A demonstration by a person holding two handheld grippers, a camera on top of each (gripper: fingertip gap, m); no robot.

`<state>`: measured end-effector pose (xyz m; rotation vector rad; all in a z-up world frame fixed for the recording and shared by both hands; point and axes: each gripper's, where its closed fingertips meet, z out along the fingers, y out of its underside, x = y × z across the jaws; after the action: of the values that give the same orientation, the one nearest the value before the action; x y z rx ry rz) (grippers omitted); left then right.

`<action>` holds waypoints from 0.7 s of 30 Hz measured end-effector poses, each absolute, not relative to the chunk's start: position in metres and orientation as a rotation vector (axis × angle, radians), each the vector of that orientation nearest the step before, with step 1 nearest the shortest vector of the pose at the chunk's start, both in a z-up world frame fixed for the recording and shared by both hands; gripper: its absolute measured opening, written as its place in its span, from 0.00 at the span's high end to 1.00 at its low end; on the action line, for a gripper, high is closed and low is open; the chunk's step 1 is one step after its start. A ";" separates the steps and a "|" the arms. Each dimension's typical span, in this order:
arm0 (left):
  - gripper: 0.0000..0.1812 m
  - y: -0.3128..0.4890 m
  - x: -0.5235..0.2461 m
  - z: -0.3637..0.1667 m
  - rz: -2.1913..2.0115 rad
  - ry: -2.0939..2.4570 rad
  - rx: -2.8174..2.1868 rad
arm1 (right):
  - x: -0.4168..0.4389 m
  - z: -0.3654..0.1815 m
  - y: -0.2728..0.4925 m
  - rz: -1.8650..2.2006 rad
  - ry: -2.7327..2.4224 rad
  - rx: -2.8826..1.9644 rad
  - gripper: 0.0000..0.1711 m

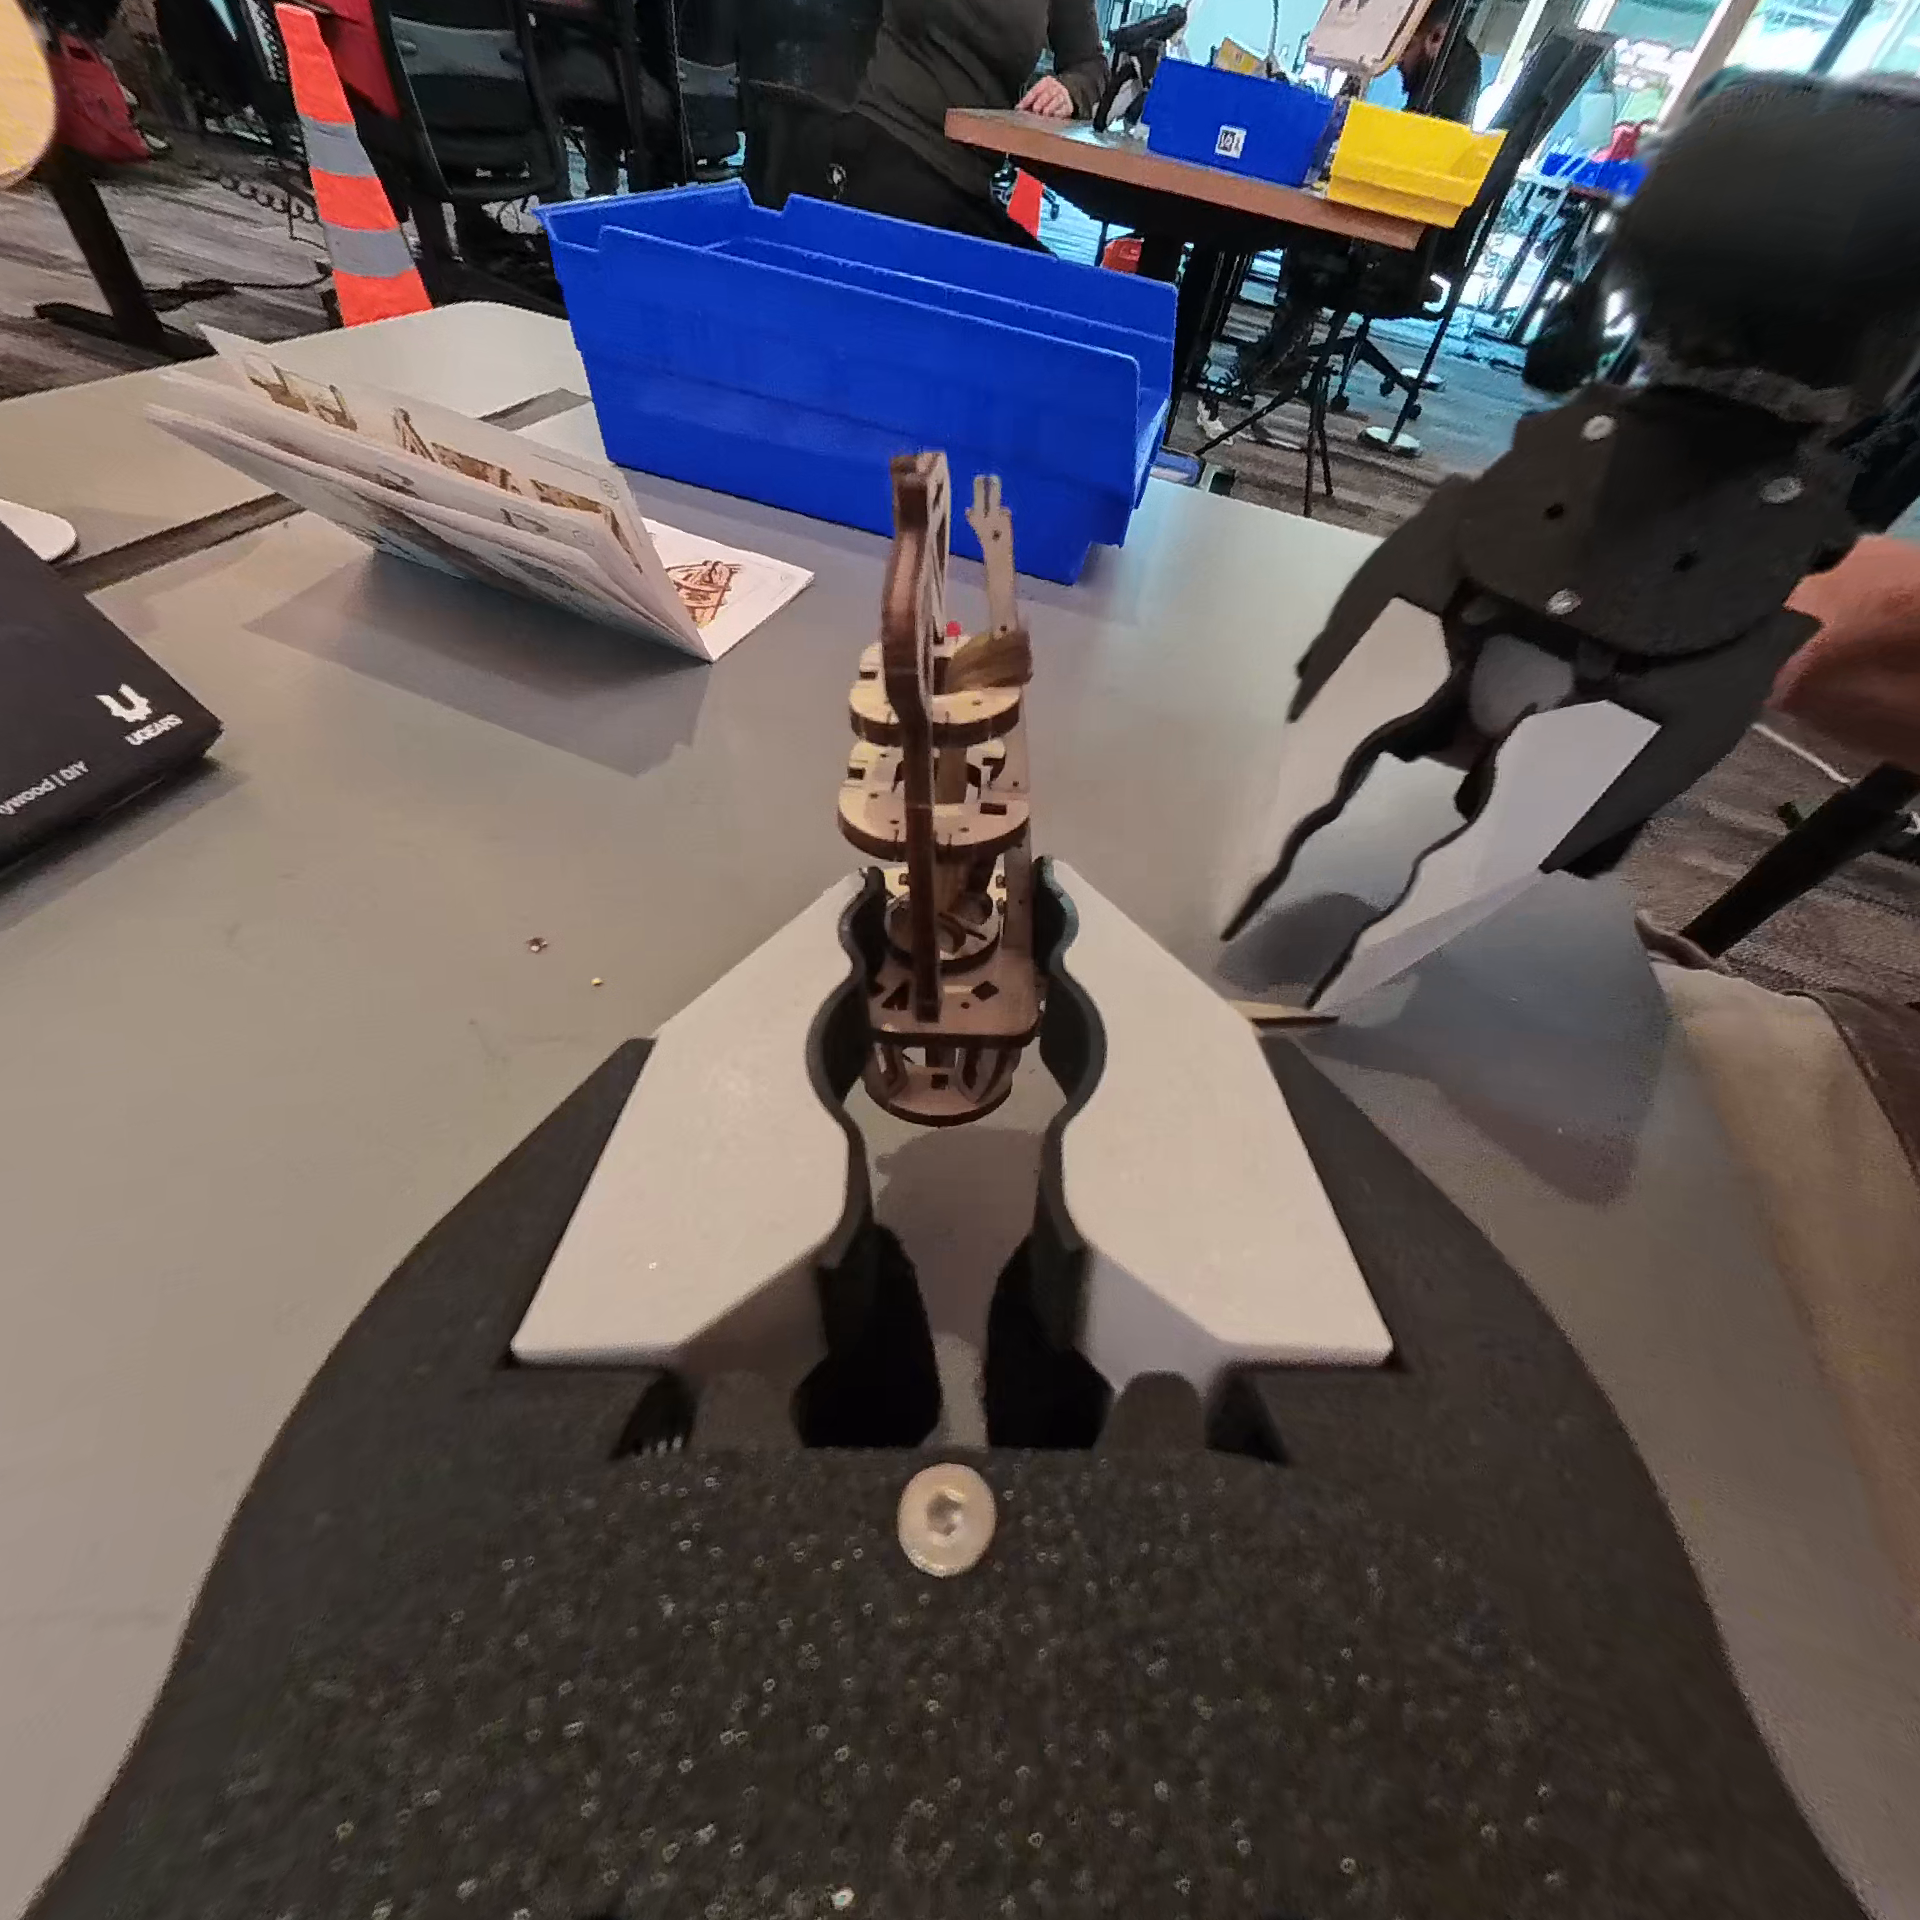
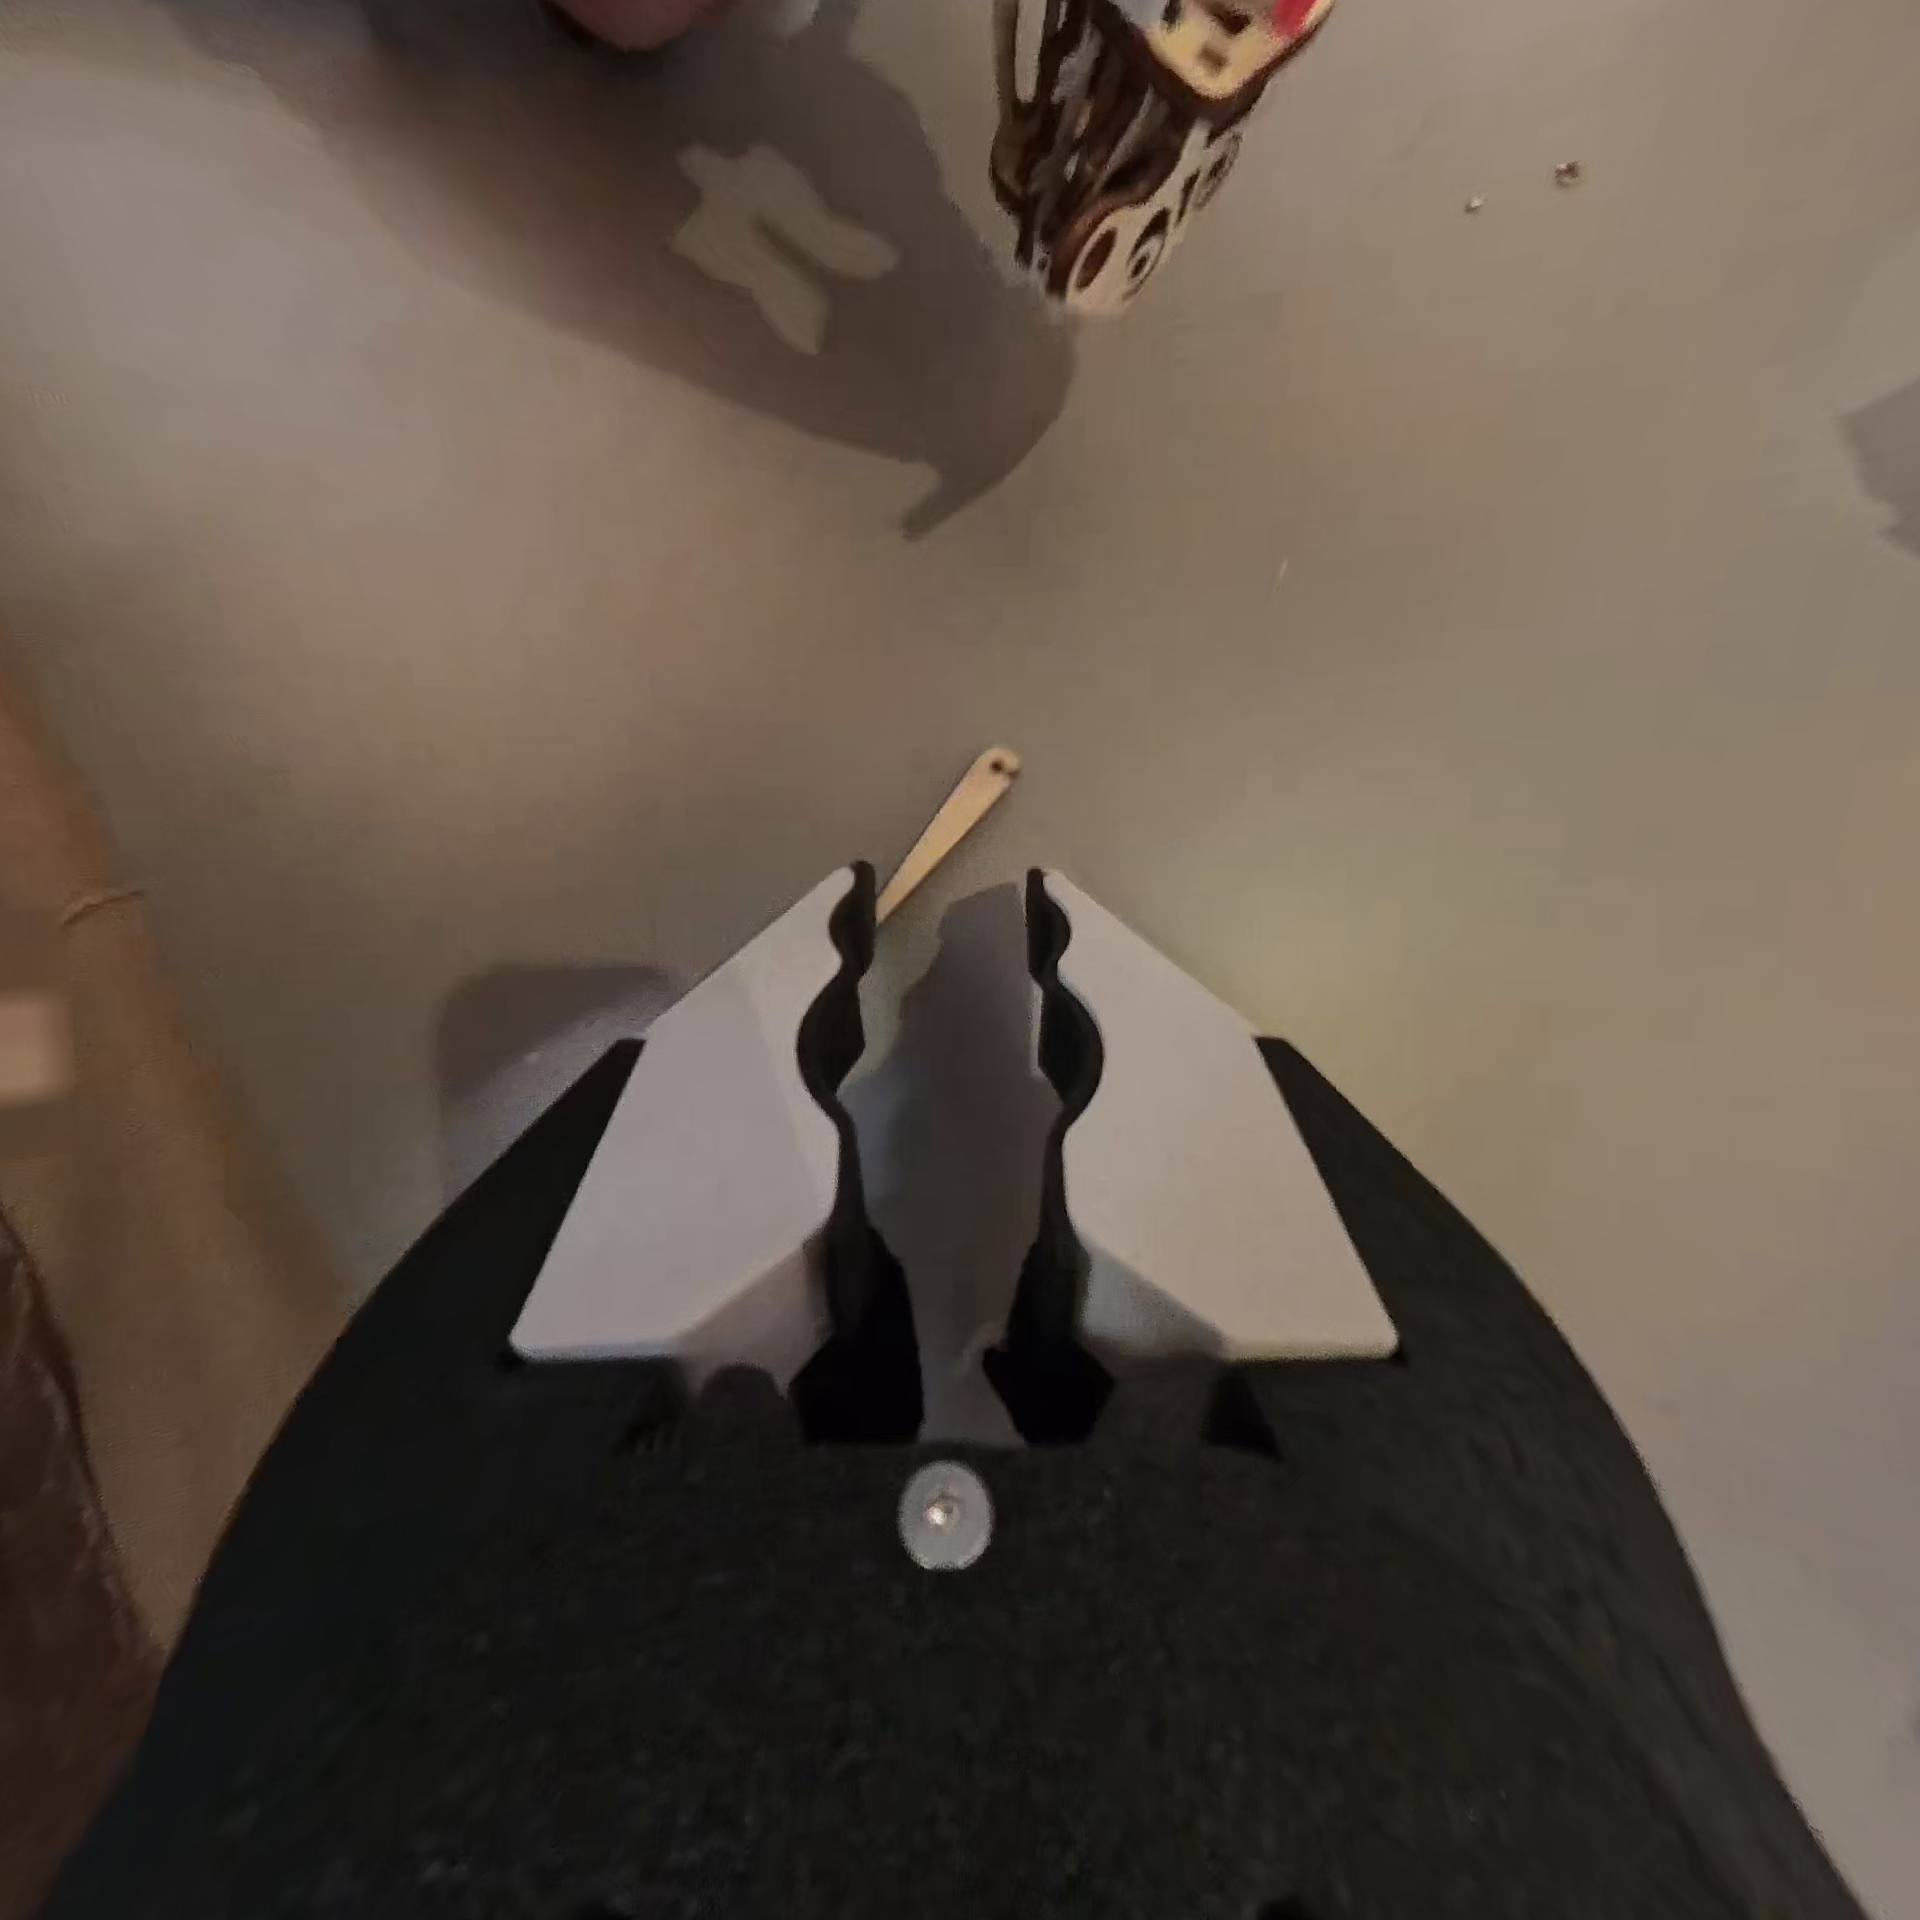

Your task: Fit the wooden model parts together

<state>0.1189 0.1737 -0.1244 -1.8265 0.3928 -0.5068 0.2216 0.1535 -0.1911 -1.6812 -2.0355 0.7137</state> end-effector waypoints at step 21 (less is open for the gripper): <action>0.86 0.172 0.129 -0.137 -0.202 0.594 -1.825 | 0.192 -0.071 0.141 0.494 -2.510 -1.491 0.99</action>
<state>0.1287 0.1720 -0.1368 -1.8249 0.5944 -0.2015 0.1919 0.1415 -0.0711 -1.4911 -2.5099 0.4936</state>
